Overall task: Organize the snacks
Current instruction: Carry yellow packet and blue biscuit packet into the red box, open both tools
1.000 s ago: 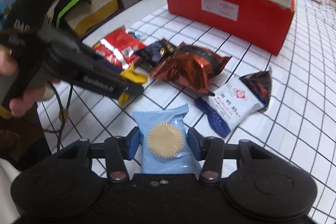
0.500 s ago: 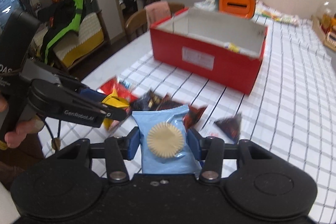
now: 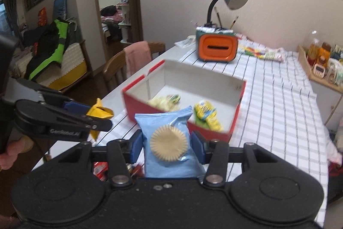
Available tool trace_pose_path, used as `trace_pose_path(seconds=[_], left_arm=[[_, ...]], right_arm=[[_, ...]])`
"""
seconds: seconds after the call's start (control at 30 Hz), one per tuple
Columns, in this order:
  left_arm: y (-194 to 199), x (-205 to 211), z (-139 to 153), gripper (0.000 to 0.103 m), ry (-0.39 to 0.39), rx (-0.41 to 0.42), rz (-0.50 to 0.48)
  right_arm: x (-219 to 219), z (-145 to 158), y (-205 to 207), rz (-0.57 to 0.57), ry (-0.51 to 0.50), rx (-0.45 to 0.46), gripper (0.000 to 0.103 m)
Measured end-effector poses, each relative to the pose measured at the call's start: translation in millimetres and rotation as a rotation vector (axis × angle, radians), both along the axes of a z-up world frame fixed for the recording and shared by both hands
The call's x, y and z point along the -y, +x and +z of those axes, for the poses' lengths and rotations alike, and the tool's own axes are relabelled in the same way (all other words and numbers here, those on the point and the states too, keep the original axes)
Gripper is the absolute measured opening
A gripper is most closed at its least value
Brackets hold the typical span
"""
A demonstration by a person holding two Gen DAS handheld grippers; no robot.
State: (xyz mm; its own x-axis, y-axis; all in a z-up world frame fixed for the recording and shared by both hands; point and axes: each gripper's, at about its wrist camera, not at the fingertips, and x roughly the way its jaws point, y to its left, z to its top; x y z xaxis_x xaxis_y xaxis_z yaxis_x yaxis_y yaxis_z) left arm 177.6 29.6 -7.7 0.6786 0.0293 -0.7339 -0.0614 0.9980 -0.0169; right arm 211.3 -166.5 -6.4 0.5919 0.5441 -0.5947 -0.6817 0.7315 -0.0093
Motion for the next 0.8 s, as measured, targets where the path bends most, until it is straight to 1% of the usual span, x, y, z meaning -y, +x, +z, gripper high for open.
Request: trace_pose_path(seconds=[0.17,0.27,0.33,0.5,0.57,0.8], left_arm=[[34.5,-6.6,7.4,0.041,0.030,0.009,0.021],[56.7,-8.8,8.0,0.041,0.079,0.022,0.031],[72.1,-11.8,5.1,0.041,0.095,0.010,0.042],[113.1,-21.6,-6.7,0.041,0.102,-0.038,0.067],[126.4,-25.1,-13.9,0.041,0.106,-0.063,0.077],[173.3,-32.0,-40.9,0.041,0.118,-0.168,0.093]], right_arm=[[-7.3,0.2,42.3,-0.042,-0.002,-0.005,0.048],[-15.0,-2.8,64.8,-0.065,-0.024,0.015,0.048],[-19.8,-6.5,82.1,-0.067,-0.031,0.002,0.048],[-34.0,-19.4,122.4,-0.078,-0.062,-0.021,0.048],[-39.4,-25.7,138.4,-0.072,-0.066,-0.042,0.048],[-61.5,-56.0,186.6,-0.040,-0.143,-0.118,0.048]])
